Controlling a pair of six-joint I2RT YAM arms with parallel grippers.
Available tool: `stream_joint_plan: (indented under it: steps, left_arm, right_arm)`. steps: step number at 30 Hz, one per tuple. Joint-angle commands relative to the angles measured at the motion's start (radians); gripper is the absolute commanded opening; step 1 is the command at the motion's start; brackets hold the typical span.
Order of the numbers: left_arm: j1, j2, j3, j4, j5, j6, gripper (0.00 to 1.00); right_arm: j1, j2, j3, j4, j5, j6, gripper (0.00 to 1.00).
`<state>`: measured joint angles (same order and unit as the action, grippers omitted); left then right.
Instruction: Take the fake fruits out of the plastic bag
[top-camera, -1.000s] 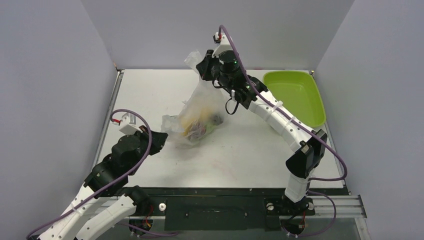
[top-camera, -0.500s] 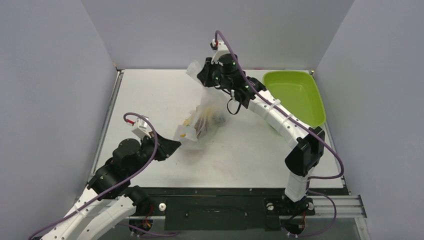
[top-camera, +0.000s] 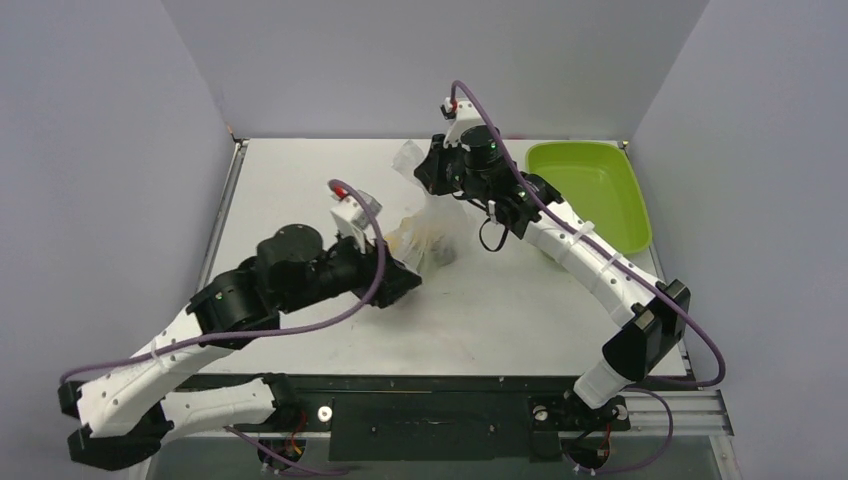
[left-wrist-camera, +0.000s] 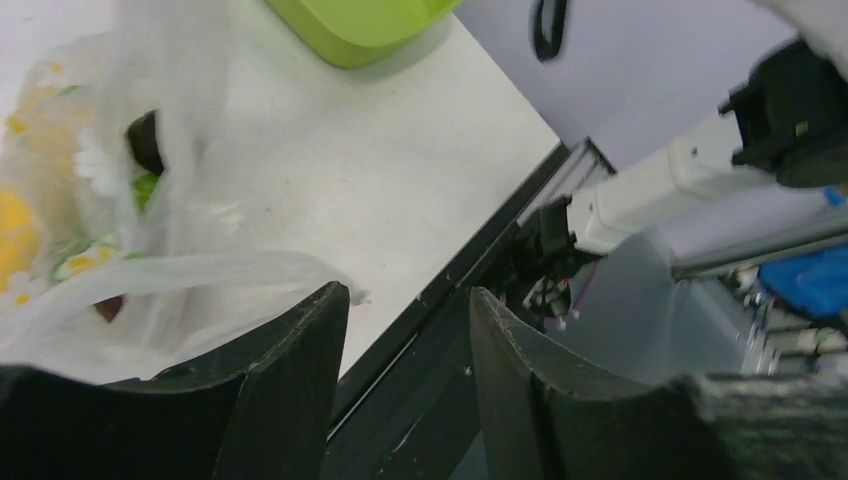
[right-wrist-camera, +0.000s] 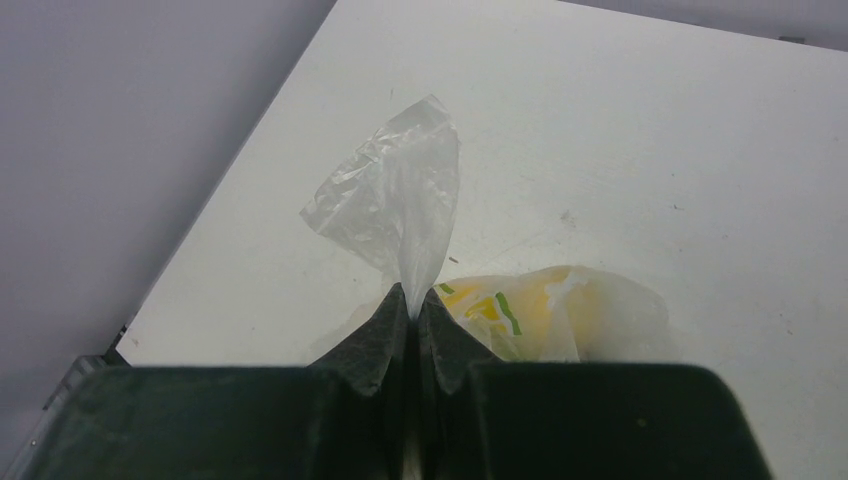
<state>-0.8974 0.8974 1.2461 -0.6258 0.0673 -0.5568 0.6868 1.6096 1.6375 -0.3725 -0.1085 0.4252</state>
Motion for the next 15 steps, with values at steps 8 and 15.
stream_joint_plan:
  steps: [8, 15]
  left_arm:
    - [-0.517, 0.340, 0.161, -0.076, -0.887, 0.273, 0.51]
    - [-0.588, 0.412, 0.244, -0.189, -1.100, 0.220, 0.54]
  right_arm:
    - [0.008, -0.095, -0.068, 0.056, 0.005, 0.028, 0.00]
    - [0.006, -0.126, -0.100, 0.057, 0.013, 0.013, 0.00]
